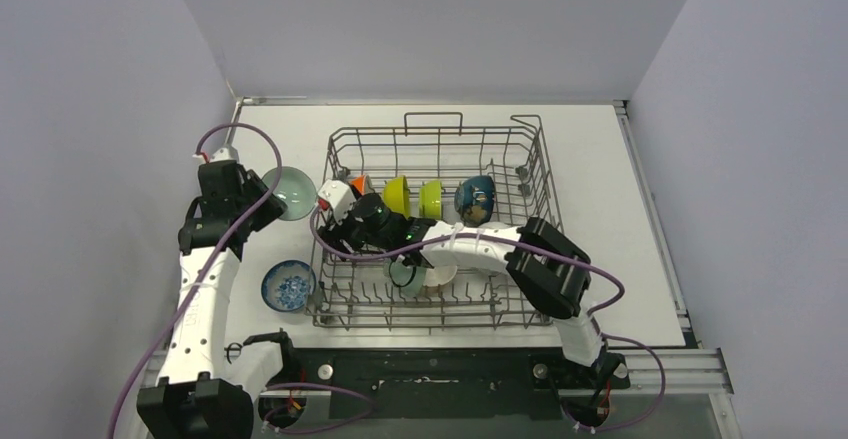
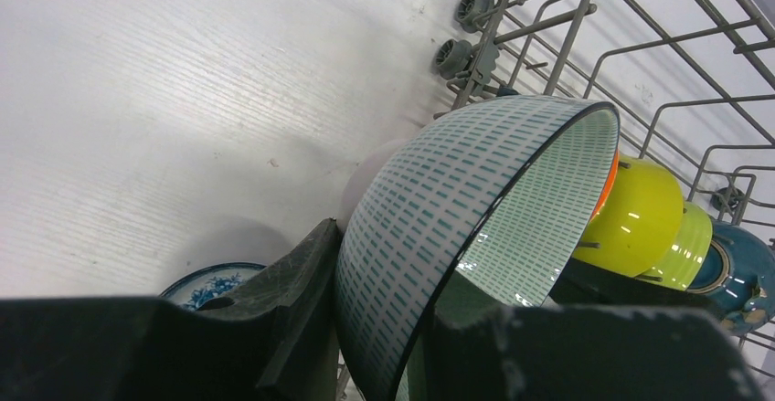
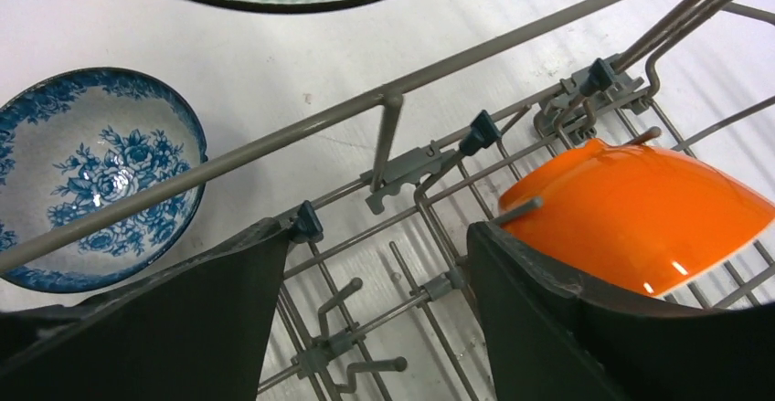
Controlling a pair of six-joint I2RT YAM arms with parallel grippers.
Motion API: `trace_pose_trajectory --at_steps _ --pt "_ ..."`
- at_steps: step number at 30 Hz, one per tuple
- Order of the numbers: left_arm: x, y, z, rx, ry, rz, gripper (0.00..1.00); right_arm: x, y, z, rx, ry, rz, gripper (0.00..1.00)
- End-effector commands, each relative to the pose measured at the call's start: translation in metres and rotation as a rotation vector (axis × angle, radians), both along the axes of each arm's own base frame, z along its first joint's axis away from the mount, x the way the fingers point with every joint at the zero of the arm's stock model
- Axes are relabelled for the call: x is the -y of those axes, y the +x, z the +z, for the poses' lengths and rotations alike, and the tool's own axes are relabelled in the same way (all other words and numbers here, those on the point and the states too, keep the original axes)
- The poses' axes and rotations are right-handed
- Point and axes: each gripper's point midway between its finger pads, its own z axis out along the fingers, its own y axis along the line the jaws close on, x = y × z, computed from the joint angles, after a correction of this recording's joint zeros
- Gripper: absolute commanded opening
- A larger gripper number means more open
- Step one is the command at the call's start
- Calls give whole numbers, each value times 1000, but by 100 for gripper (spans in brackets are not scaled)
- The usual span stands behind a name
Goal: Load the bowls into the dish rack
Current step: Move the dish rack to the center of the board, then turn the bowl upside down on the dish rack.
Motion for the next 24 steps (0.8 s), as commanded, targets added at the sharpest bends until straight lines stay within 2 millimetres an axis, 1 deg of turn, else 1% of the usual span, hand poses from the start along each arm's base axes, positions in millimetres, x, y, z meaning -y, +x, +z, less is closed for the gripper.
trace_pose_trajectory --at_steps 1,6,9,13,15,17,21,24 --pt "3 19 57 206 20 -40 0 9 18 85 6 183 -33 75" --pt "11 18 73 279 15 -79 0 28 25 102 -57 256 -45 88" --pt "16 17 83 316 7 -105 0 41 27 115 -104 308 -43 92" --pt "32 17 96 365 1 -162 0 60 29 138 -176 402 -35 100" --pt "42 18 105 399 12 -194 0 72 33 153 -210 463 -28 94" --pt "61 18 112 423 22 -250 0 82 34 164 -251 510 -14 92" --pt "89 20 121 462 50 -312 0 100 35 184 -336 608 21 90" --pt "106 24 120 461 50 -340 0 109 33 194 -376 647 40 90"
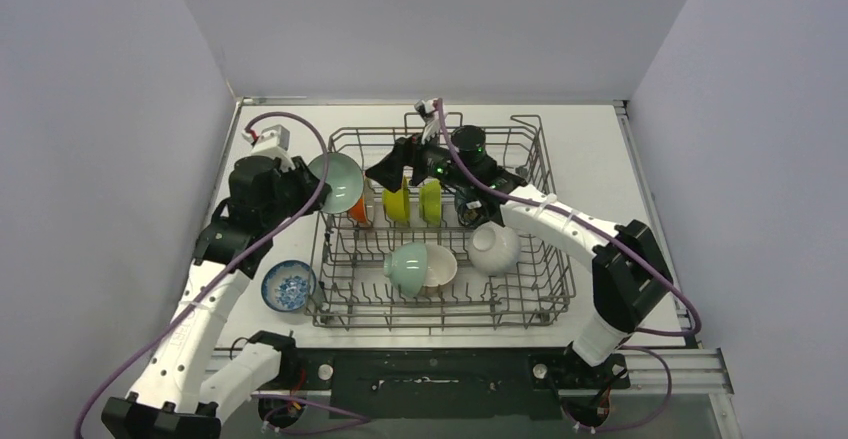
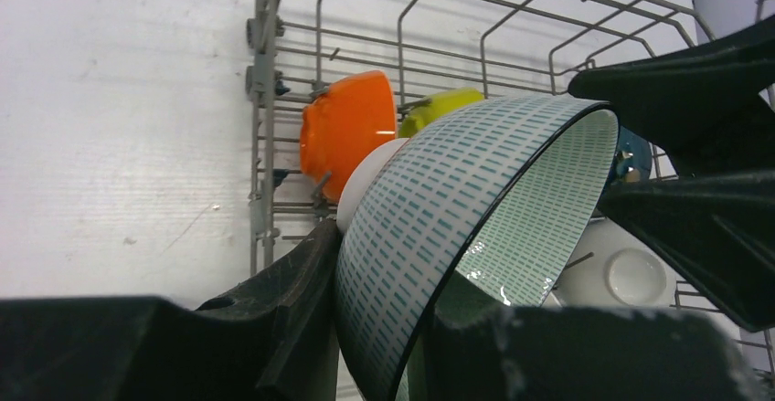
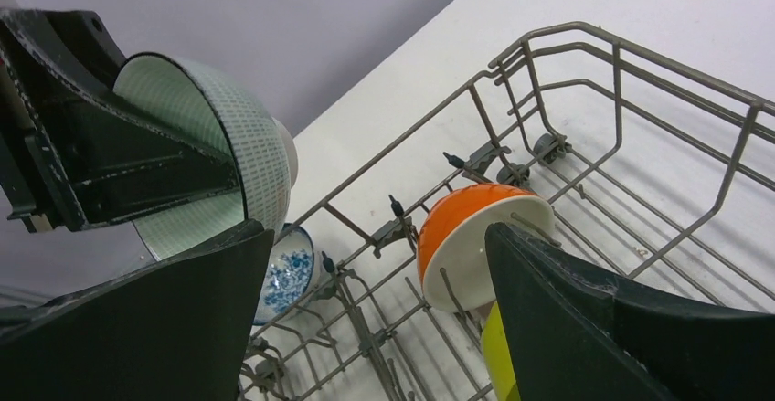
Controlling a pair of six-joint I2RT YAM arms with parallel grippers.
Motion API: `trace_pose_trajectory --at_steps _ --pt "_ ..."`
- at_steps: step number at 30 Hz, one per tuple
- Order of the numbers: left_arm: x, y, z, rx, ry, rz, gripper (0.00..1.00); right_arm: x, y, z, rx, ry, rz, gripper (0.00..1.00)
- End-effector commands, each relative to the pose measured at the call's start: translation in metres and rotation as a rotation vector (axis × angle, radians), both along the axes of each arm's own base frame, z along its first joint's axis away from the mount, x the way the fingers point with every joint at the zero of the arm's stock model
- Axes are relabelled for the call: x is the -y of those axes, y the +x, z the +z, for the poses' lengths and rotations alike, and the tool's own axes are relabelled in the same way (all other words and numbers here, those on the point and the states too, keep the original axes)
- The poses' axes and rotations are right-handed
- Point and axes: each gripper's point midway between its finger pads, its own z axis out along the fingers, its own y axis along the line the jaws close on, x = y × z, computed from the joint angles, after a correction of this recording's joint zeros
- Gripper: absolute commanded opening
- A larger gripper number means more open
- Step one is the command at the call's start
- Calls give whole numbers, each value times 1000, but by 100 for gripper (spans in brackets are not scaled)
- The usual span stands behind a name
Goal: Load the bowls into the dish rack
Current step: Turn the bowl upside down on the dish rack.
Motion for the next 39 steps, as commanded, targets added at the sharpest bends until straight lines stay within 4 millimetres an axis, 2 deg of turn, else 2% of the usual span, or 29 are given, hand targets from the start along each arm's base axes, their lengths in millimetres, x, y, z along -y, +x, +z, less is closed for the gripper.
trace_pose_trajectory --at_steps 1,6,12,14,17,21,28,29,31,35,39 --pt "21 23 60 209 -12 -11 0 9 -18 53 -22 165 90 90" --pt "53 25 58 206 -10 -71 0 14 -18 47 -35 129 79 92" --pt "73 30 58 204 -6 -105 0 21 -21 39 -32 78 72 98" --pt "79 31 60 208 -17 -120 0 23 -21 33 -37 49 66 93" --pt "88 31 61 214 -35 -145 0 27 -18 18 -52 -4 40 83" --pt "100 29 63 226 -68 -185 0 29 -13 9 -49 -38 22 61" --pt "106 26 62 240 -81 -214 1 34 -5 7 -32 -73 -28 11" --pt "107 26 63 245 -82 -218 5 37 -4 6 -29 -82 -38 6" --pt "108 24 63 255 -93 -229 13 41 -1 6 -15 -100 -62 5" --pt "113 20 68 275 -134 -253 47 60 7 5 39 -164 -150 5" --pt "117 12 74 297 -178 -283 79 91 18 9 121 -245 -289 5"
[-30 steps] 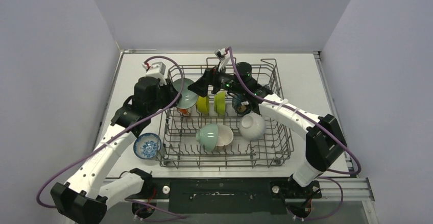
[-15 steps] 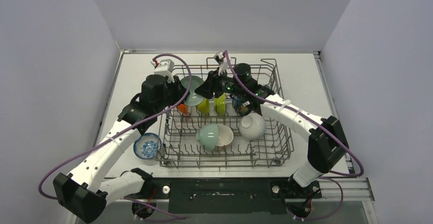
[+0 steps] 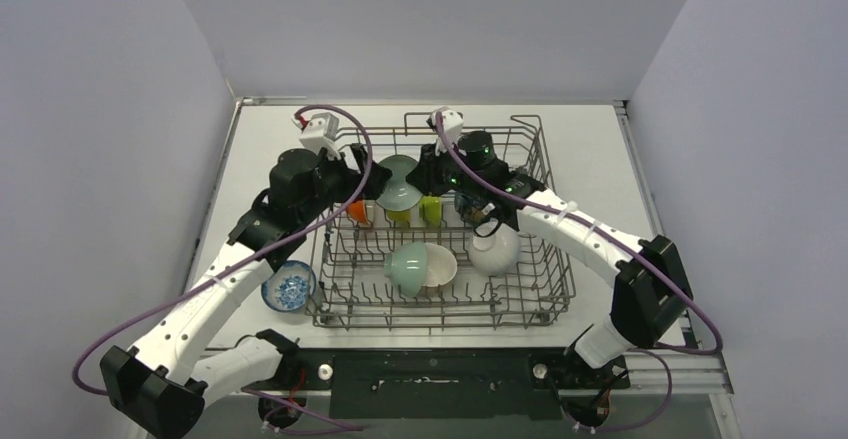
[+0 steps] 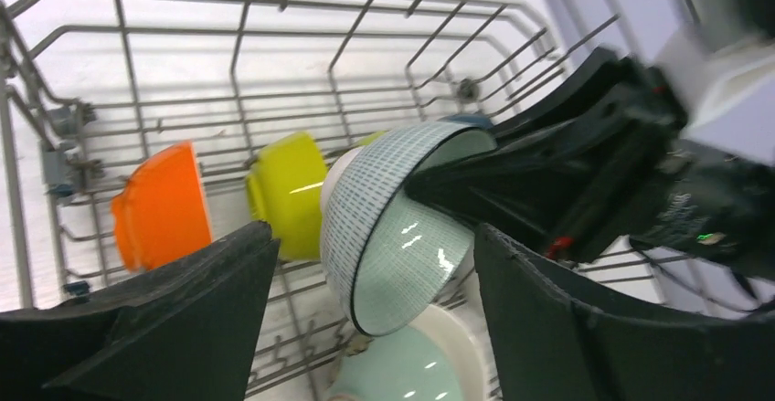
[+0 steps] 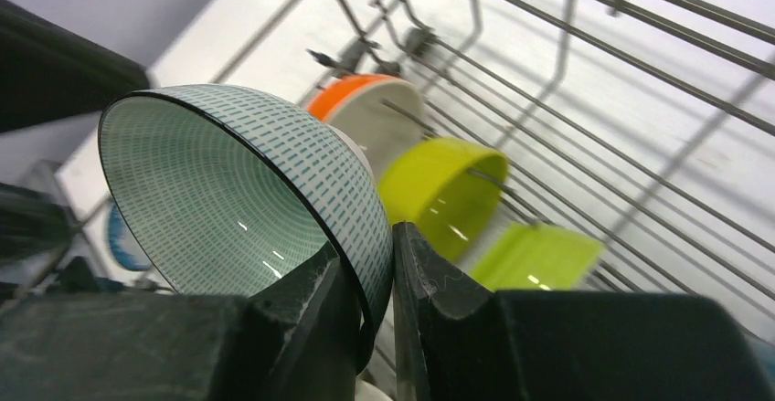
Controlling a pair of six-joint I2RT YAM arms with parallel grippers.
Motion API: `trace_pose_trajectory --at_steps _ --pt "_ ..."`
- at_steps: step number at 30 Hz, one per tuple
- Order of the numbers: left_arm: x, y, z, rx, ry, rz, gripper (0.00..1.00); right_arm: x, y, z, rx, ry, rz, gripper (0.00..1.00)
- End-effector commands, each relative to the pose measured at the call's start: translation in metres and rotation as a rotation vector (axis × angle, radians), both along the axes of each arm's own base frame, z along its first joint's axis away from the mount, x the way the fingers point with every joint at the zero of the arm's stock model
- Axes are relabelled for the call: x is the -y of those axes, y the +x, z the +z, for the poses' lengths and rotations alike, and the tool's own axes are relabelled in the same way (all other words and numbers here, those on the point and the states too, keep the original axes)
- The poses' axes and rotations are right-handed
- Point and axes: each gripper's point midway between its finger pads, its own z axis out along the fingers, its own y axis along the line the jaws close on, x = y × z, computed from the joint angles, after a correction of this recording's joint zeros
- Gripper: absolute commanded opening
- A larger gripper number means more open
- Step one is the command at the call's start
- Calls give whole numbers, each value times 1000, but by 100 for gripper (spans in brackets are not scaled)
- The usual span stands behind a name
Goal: Load the bowls into the dish rack
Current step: Turn the bowl upside down on the dish rack.
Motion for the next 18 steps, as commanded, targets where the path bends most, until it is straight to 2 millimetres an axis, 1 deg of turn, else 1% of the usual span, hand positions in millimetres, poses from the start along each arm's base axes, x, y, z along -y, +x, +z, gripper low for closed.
trace_pose_trajectory --at_steps 1,3,4,6,7,9,14,18 --pt "11 -7 52 147 -149 -60 84 45 15 45 212 -64 -163 5" --pt "10 -11 52 154 -168 -63 91 62 15 48 260 -95 -223 5" --pt "10 -12 53 159 -179 -64 93 69 18 57 299 -84 -259 5" --pt "12 -16 56 173 -204 -80 95 88 22 67 346 -92 -353 5" --pt "13 -17 58 174 -219 -83 95 98 23 67 361 -103 -396 5" --pt "15 -19 60 169 -253 -92 95 116 26 74 407 -100 -484 5" --pt "34 -22 73 126 -396 -153 96 150 26 81 494 -114 -629 5" --pt "56 -24 72 2 -545 -209 95 169 23 89 547 -105 -732 5"
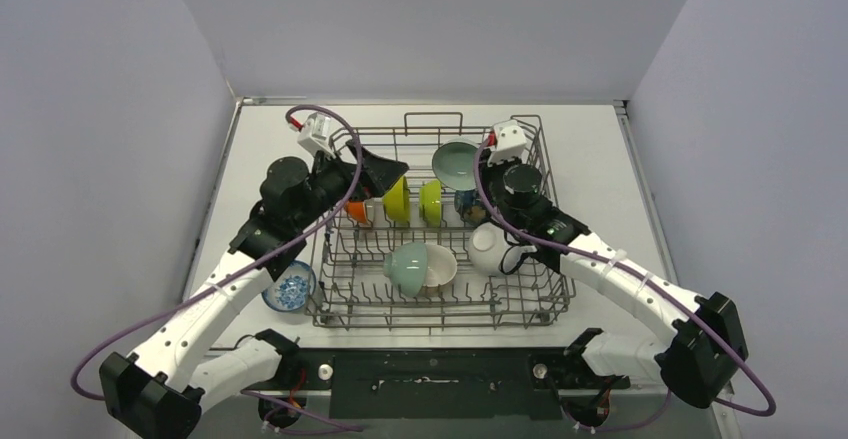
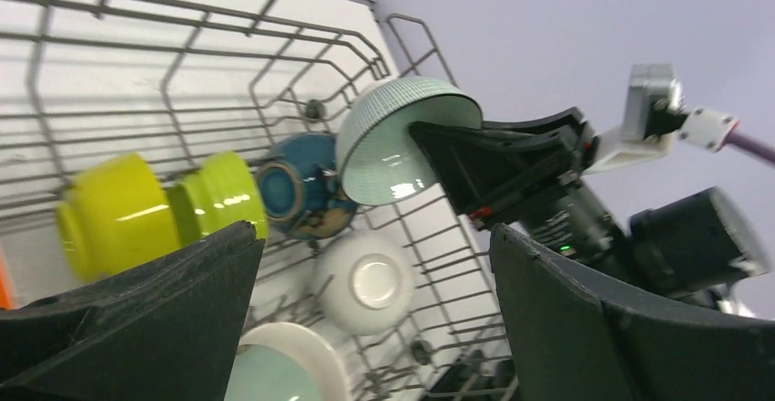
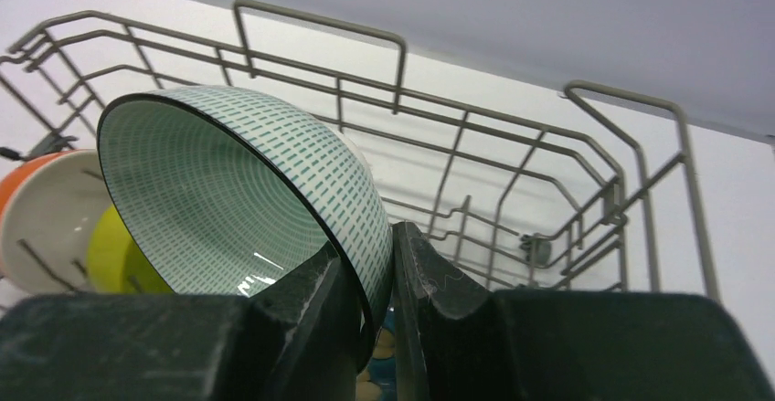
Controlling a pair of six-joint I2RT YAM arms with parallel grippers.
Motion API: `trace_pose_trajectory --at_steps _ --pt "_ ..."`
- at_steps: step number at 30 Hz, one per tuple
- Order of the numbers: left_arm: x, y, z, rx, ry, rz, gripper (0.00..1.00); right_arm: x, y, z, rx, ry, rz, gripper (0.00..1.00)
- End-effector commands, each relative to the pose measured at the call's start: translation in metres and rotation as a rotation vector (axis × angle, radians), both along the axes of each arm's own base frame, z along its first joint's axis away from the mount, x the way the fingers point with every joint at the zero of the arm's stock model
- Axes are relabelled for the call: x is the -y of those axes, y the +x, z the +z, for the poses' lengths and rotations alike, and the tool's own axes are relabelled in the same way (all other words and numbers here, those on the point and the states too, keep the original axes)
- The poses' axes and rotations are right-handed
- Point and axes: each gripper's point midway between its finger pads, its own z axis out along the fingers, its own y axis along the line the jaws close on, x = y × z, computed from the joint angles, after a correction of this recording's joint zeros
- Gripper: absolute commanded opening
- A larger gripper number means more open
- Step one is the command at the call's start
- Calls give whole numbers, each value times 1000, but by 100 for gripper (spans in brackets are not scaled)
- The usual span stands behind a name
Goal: Load the bowls into the dish rack
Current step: Turn the bowl upside down on the dish rack.
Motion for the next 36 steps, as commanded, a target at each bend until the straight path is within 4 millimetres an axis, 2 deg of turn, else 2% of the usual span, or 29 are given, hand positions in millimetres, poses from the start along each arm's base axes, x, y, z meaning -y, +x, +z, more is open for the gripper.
trace_pose_trajectory --at_steps 1,4,8,16,20,26,29,33,36 --pt "28 -2 21 -96 -232 -112 95 33 4 62 232 109 -191 5" --pt "46 -3 22 -214 -362 -165 92 41 -2 63 287 58 -279 5" --pt "66 -7 37 -238 -448 -209 90 40 -14 63 340 -24 -371 5" --pt "90 -5 44 -314 -553 -262 87 23 -24 64 383 24 -368 5" --pt "97 -4 51 -311 -602 -287 84 11 -25 60 382 21 -343 5" --pt "98 13 53 -308 -638 -234 81 -7 -32 56 371 34 -299 5" --pt "99 25 53 -308 -683 -208 75 -14 -36 54 370 44 -279 5" --pt "109 34 55 -322 -707 -237 61 -19 -41 49 372 28 -262 5" --pt "117 39 53 -353 -731 -259 40 -23 -44 48 379 6 -254 5"
